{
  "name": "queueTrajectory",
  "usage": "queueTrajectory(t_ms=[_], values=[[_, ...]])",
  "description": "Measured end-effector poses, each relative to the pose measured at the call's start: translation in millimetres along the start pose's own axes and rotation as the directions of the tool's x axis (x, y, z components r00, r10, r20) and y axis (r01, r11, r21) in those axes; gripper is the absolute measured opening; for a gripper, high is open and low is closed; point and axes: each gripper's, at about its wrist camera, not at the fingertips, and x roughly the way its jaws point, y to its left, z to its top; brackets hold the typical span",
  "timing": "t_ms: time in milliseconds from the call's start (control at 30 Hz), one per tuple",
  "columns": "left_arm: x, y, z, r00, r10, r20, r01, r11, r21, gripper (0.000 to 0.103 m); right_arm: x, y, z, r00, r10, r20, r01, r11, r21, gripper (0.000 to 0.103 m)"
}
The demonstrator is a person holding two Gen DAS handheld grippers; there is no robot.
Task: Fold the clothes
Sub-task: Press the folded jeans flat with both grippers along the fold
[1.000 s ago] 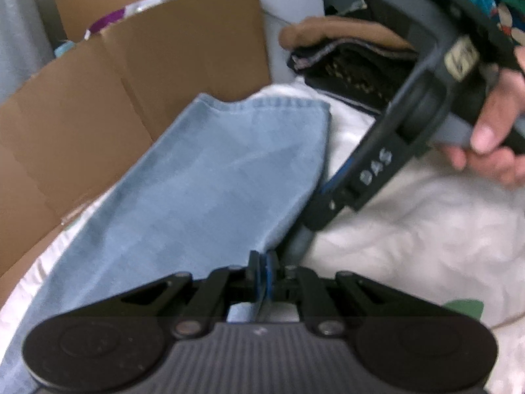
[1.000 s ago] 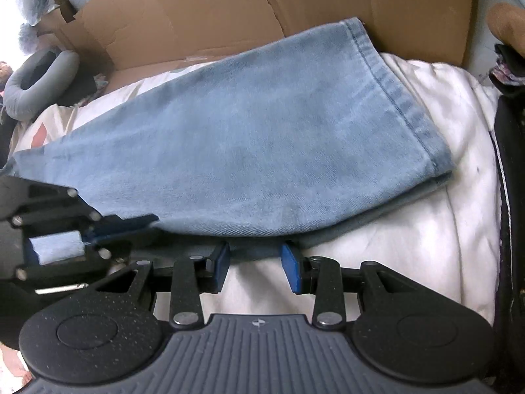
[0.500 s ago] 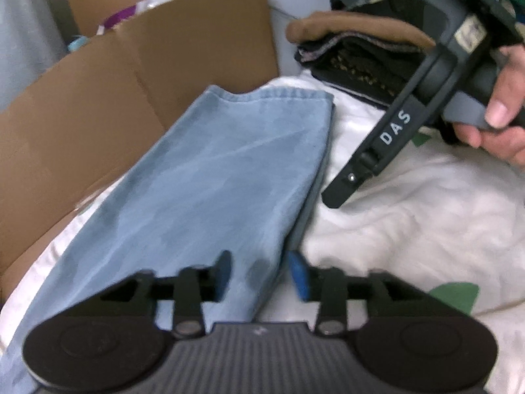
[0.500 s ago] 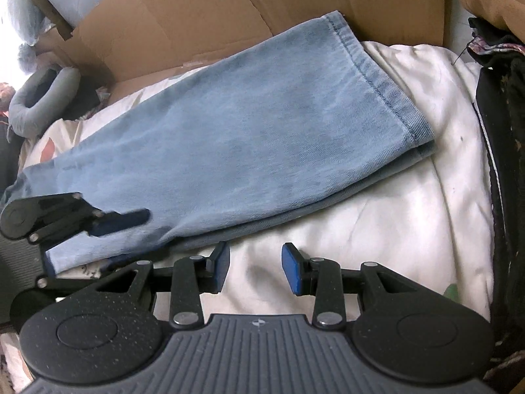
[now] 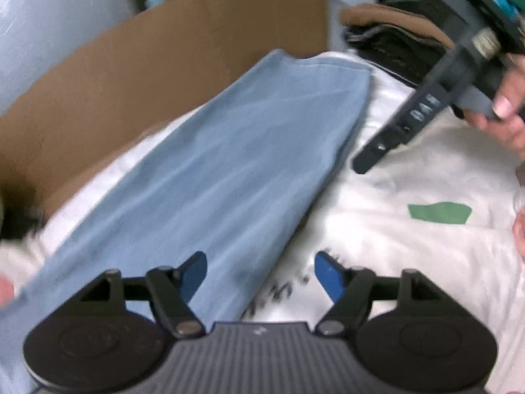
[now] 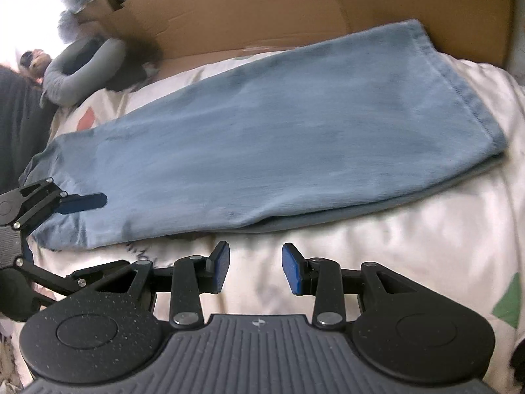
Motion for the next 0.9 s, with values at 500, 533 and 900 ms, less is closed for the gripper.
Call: queueTrajectory(t_ms=[500,533,900], values=[[0,21,-57,0.98,0.186,-0.065,-0.19,0.98,-0.065,0.083,25,63,-4,0.999,0.016,-0.037,-0.021,0.989,-0.146,0.042],[5,21,-58,0.978,0.196,-0.07,-0.2,0.978,-0.062,0.083,27,65,-4,0.999,0.013,-0.039,-0.018,0.988,-0.151,0.042],[29,23,-56,0.95,0.309,-0.042,-0.31,0.95,-0.024,0.087,45,96,-7,0.998,0.003,-0.056,-0.015,0.975,-0.22,0.042]])
